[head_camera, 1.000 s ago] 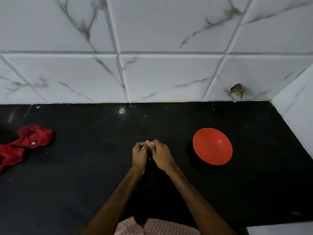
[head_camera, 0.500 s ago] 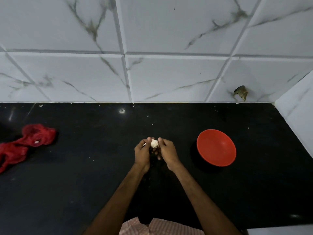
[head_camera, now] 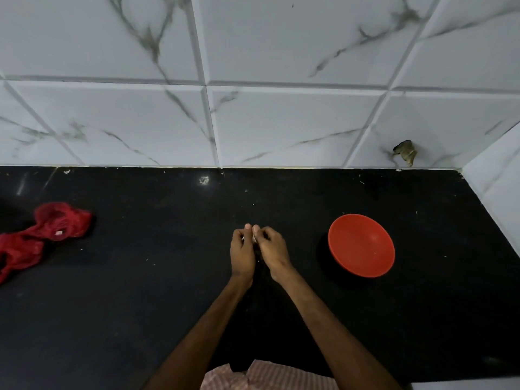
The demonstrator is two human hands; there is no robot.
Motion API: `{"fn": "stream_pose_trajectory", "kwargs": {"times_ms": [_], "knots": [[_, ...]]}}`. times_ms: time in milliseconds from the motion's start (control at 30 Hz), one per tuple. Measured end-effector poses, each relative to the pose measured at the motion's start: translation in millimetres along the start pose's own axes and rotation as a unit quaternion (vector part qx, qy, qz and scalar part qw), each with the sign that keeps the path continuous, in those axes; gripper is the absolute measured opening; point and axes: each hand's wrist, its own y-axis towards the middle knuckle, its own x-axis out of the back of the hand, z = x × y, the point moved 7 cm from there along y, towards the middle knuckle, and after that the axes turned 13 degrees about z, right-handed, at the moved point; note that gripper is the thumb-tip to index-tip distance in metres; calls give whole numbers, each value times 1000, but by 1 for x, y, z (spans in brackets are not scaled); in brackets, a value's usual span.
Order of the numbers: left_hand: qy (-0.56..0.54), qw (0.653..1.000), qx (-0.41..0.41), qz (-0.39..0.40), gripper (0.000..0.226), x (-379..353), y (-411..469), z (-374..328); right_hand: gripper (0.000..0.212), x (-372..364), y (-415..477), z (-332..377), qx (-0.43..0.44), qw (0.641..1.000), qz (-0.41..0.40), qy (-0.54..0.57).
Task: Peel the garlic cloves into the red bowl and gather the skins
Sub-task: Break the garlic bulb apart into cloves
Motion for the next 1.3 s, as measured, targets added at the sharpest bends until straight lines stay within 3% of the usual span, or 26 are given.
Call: {"fn": "stream_pose_trajectory", "kwargs": {"times_ms": [200,333,533,633,833,967,1067,1233,1300], "knots": [[119,991,-64,-4,9,-8,-1,-7,40,0,7,-12,-51,992,-30,110],[162,984,-63,46,7,-14,0,-1,39,3,9,-24,-78,986,-41,145],[55,997,8,62,17,-7,16,-1,39,13,13,-14,-42,998,-36,42],[3,998,19,63,20,-4,16,-2,35,16,12,-12,-25,998,-31,41],[17,995,26,91,20,2,16,5,34,22,10,-12,-7,999,-46,-3],[-2,995,32,94,19,9,16,8,39,23,4,-7,-12,1000,-12,-10],[-11,994,35,104,21,8,13,9,28,18,7,-3,2,998,19,-59],[-30,993,45,102,31,-1,11,9,22,15,6,6,31,996,-3,-83],[-30,994,27,98,26,-4,11,6,21,12,7,7,25,996,-3,-81]]}}
